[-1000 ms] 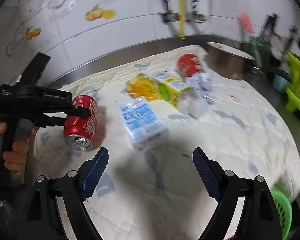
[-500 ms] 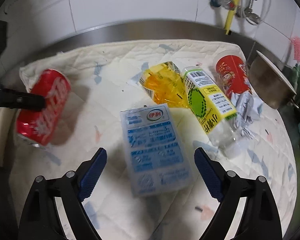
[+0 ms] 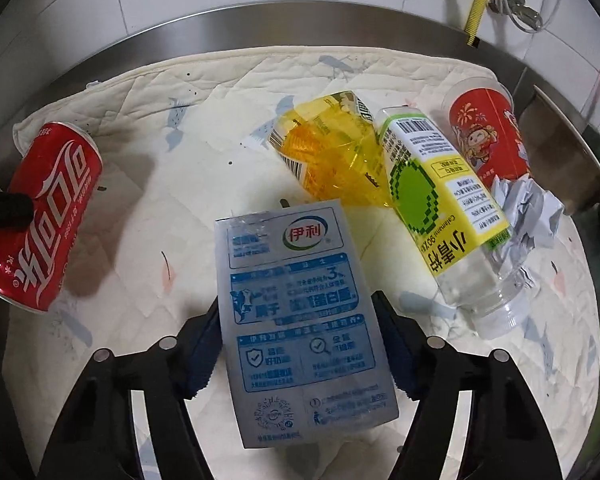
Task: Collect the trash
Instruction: 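Grasp the white milk carton with the right gripper while the left gripper holds the can, then drop the milk carton from the right gripper and the can from the left into the green basket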
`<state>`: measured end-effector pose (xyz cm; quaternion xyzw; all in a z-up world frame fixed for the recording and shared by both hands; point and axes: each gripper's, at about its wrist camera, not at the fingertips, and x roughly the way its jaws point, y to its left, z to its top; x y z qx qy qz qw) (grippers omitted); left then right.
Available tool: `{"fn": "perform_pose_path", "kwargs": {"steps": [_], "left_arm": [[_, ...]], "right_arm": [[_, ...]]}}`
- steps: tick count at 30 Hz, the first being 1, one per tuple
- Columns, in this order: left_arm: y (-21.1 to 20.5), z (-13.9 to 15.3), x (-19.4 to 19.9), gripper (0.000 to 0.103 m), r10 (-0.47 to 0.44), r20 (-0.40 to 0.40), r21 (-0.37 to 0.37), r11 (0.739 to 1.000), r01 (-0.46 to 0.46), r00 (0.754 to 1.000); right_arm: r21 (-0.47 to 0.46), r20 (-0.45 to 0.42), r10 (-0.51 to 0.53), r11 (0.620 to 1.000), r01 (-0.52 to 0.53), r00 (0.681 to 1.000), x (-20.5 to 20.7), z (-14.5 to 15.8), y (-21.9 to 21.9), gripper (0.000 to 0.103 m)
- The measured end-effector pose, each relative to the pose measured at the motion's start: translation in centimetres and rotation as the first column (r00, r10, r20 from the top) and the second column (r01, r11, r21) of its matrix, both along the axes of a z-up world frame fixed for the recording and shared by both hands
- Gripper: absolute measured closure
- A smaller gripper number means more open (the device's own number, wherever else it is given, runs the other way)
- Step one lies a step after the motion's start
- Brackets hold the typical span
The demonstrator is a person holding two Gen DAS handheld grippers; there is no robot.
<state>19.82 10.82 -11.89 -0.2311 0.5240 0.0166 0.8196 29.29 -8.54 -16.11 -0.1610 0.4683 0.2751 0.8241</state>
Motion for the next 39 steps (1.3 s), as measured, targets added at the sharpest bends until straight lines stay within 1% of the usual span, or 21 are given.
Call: {"fn": "perform_pose_path", "kwargs": {"steps": [4, 8, 11, 14, 16, 18, 20, 22, 24, 25, 27, 28, 29, 32, 34, 39], "left_arm": [[-0.5, 0.4, -0.2, 0.036, -0.015, 0.009, 0.007, 1.0, 0.015, 1.0], [-1.4, 1.0, -0.4, 0.036, -0.038, 0.024, 0.006, 0.999, 0.038, 0.999], [-2.8, 1.7, -0.7, 0.037, -0.072, 0.041, 0.012, 0.997, 0.072, 0.997], [-4.6, 2.2, -0.8, 0.037, -0.114, 0.052, 0.011, 0.993, 0.114, 0.992], [-6.1, 2.4, -1.0, 0.037, -0.147, 0.06, 0.006, 0.989, 0.147, 0.987], [-8.0, 2.8, -1.1, 0.037, -0.19, 0.069, 0.004, 0.982, 0.19, 0.979], [-10.0, 3.1, -1.2, 0.037, -0.233, 0.075, 0.0, 0.972, 0.234, 0.97], [-11.7, 3.3, -1.3, 0.037, -0.269, 0.083, 0.0, 0.963, 0.27, 0.96], [-14.2, 3.5, -1.4, 0.037, -0.321, 0.086, -0.001, 0.947, 0.322, 0.943], [-15.4, 3.6, -1.5, 0.037, -0.345, 0.087, -0.001, 0.938, 0.346, 0.935], [-17.2, 3.7, -1.7, 0.037, -0.381, 0.088, -0.002, 0.924, 0.383, 0.92], [-18.5, 3.9, -1.8, 0.037, -0.407, 0.089, -0.001, 0.913, 0.408, 0.909], [-19.4, 4.0, -2.0, 0.037, -0.423, 0.09, 0.0, 0.906, 0.424, 0.902], [-22.2, 4.3, -2.6, 0.037, -0.478, 0.091, 0.008, 0.878, 0.479, 0.874], [-23.9, 4.5, -2.9, 0.037, -0.509, 0.091, 0.019, 0.86, 0.51, 0.856], [-27.5, 4.5, -3.7, 0.037, -0.58, 0.082, 0.033, 0.814, 0.58, 0.81]], "right_arm": [[0.035, 0.009, -0.027, 0.999, 0.027, 1.0, -0.9, 0.7, -0.9, 0.036], [0.102, 0.023, -0.087, 0.991, 0.084, 0.996, -2.8, 2.6, -3.0, 0.037], [0.135, 0.048, -0.152, 0.98, 0.144, 0.987, -5.1, 4.0, -5.5, 0.037], [0.17, 0.072, -0.241, 0.959, 0.226, 0.968, -7.7, 5.3, -9.0, 0.037], [0.198, 0.083, -0.318, 0.934, 0.297, 0.944, -9.9, 5.9, -12.2, 0.036], [0.196, 0.097, -0.404, 0.904, 0.381, 0.909, -12.1, 6.0, -15.7, 0.036], [0.191, 0.087, -0.47, 0.873, 0.448, 0.879, -13.8, 5.6, -18.9, 0.036], [0.168, 0.073, -0.543, 0.834, 0.526, 0.837, -15.4, 4.7, -22.5, 0.036], [0.141, 0.05, -0.61, 0.788, 0.599, 0.791, -16.9, 3.5, -26.1, 0.036], [0.129, 0.045, -0.633, 0.77, 0.624, 0.772, -17.4, 3.1, -27.3, 0.036], [0.097, 0.028, -0.687, 0.725, 0.682, 0.726, -18.8, 1.7, -30.1, 0.036], [0.092, 0.017, -0.702, 0.71, 0.698, 0.712, -19.2, 1.2, -31.0, 0.036], [0.074, 0.0, -0.737, 0.674, 0.735, 0.676, -20.4, 0.0, -32.9, 0.036], [0.066, -0.023, -0.772, 0.633, 0.772, 0.635, -21.4, -1.5, -34.7, 0.036], [0.074, -0.032, -0.789, 0.61, 0.789, 0.614, -22.0, -2.3, -35.4, 0.036], [0.078, -0.053, -0.815, 0.573, 0.816, 0.577, -22.9, -3.6, -36.2, 0.036]]}}
